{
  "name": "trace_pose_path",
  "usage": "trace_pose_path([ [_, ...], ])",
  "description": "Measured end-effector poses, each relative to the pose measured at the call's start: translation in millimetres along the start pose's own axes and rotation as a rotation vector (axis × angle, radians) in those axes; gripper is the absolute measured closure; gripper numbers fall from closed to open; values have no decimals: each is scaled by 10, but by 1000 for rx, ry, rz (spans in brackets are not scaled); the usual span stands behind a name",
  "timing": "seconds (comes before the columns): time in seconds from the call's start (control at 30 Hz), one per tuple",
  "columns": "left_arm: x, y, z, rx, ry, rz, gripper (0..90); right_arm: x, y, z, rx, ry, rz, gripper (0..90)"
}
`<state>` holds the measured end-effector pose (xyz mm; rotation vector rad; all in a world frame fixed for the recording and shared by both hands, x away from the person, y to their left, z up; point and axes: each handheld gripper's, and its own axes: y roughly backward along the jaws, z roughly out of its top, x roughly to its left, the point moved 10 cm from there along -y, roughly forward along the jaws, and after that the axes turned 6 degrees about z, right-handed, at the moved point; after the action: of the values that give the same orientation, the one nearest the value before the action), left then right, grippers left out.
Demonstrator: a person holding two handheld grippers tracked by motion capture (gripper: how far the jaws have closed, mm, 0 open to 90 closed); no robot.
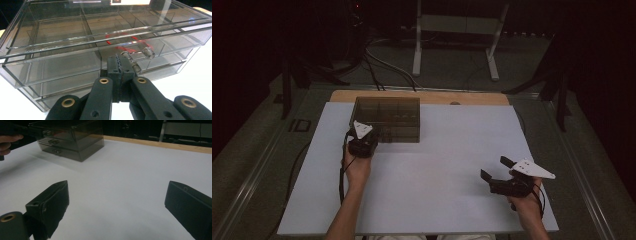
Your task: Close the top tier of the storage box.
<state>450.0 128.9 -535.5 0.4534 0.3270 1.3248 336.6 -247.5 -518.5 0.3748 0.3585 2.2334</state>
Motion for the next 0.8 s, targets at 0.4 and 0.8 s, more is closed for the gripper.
trace_pose_path([
  [0.4,9,-48,27,3,14,10,900,-1,11,1,-1,2,1,57],
  [0.8,9,-50,31,3,16,6,900,3,12,-1,0,3,2,56],
])
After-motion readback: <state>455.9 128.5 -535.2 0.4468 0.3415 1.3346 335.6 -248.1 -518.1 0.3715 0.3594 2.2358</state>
